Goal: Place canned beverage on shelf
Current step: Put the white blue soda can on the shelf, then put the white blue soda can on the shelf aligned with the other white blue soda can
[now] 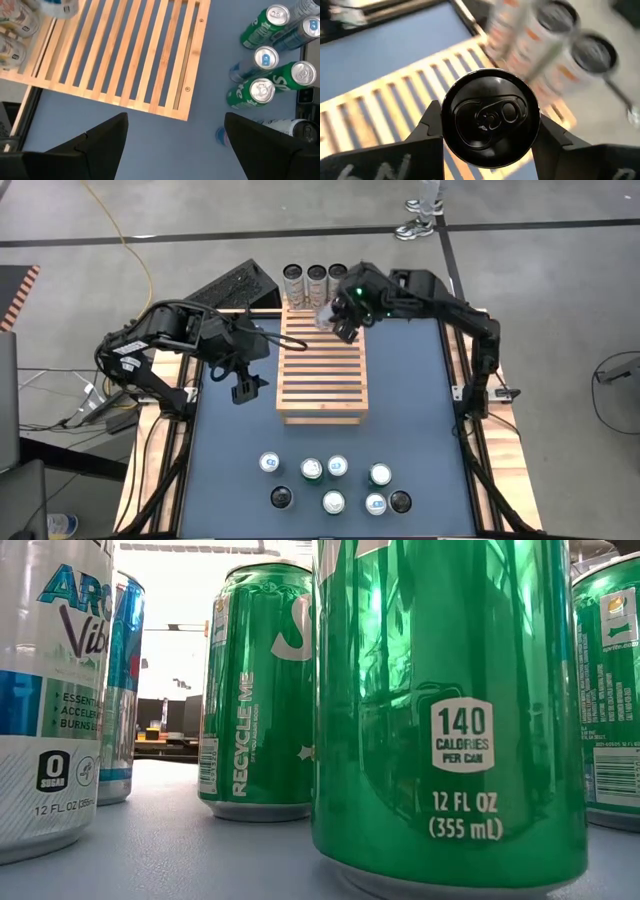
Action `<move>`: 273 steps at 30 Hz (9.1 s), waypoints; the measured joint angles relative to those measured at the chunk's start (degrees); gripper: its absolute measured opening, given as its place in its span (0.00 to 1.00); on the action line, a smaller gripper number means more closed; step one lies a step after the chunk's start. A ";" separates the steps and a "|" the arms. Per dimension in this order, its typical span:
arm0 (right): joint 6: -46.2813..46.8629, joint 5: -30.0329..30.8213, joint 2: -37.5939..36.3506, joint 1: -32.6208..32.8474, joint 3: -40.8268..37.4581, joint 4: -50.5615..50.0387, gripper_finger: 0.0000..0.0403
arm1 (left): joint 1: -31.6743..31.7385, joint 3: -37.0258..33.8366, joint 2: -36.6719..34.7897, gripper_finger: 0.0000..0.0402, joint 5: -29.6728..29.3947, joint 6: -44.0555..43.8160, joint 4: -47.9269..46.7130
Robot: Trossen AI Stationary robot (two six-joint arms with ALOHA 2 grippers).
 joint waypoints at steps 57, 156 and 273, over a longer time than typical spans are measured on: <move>-8.49 -7.58 3.16 -10.62 -0.24 -3.30 0.72 | 7.58 -0.02 0.04 0.79 -6.28 -0.37 5.34; -19.23 -25.41 -15.18 -23.30 -44.35 35.71 0.04 | 23.82 -0.07 -2.84 0.79 4.67 8.09 25.40; -12.78 -19.36 -21.74 -14.82 -20.81 2.10 0.55 | -43.30 -51.32 1.41 0.79 -26.63 -31.81 63.96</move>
